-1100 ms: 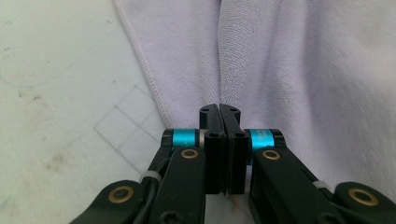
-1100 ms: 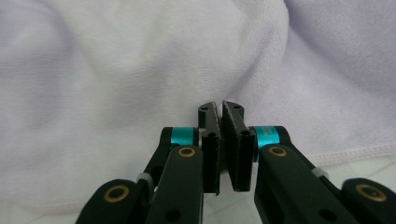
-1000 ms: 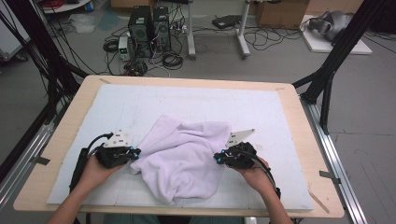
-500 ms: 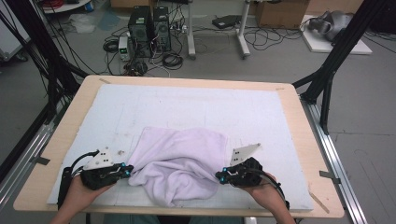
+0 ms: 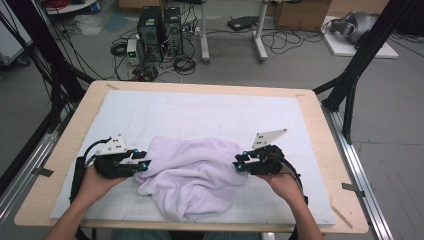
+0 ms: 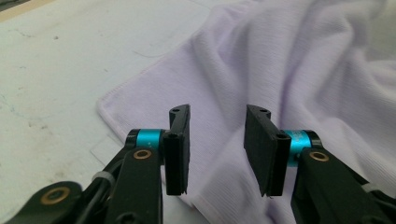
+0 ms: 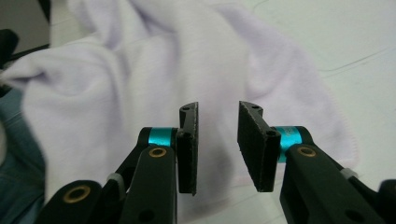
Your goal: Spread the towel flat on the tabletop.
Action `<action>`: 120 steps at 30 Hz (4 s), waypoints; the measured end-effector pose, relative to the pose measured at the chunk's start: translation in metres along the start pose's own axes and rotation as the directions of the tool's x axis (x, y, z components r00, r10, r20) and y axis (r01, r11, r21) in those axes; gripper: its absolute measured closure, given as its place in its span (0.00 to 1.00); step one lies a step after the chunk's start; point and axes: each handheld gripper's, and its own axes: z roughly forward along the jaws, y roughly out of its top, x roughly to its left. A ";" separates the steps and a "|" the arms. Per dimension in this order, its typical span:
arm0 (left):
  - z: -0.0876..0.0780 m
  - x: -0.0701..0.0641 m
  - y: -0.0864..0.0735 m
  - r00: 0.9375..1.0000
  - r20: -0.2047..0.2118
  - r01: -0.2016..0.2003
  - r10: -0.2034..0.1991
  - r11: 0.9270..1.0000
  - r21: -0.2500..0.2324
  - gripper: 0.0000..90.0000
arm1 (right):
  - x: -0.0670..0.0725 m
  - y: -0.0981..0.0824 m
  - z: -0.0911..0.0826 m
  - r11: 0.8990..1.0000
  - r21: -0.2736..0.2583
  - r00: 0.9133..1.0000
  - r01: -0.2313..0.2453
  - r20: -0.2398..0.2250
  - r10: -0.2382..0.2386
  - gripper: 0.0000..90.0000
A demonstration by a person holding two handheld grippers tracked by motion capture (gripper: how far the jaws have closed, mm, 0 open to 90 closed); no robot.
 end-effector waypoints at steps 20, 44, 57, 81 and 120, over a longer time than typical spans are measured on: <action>0.063 0.041 -0.013 0.993 -0.085 0.087 -0.076 0.987 0.133 0.87 | -0.052 -0.015 0.055 0.987 0.138 0.986 -0.080 0.154 0.059 0.92; 0.043 0.092 0.095 0.904 -0.406 0.099 -0.138 0.988 -0.116 0.72 | -0.110 0.079 -0.015 0.998 -0.016 0.905 -0.069 0.420 0.069 0.82; 0.041 0.069 0.039 0.964 -0.228 0.141 -0.136 0.990 0.006 0.62 | -0.076 0.045 0.027 0.995 0.071 0.968 -0.072 0.243 0.052 0.66; 0.007 -0.015 -0.018 0.995 -0.090 0.051 -0.049 0.998 0.022 0.47 | 0.027 -0.017 0.021 1.000 -0.014 0.997 -0.010 0.082 0.011 0.49; 0.028 0.003 0.008 0.991 -0.116 0.072 -0.069 0.997 0.025 0.95 | -0.013 -0.006 0.009 0.998 0.062 0.984 -0.004 0.178 -0.007 0.98</action>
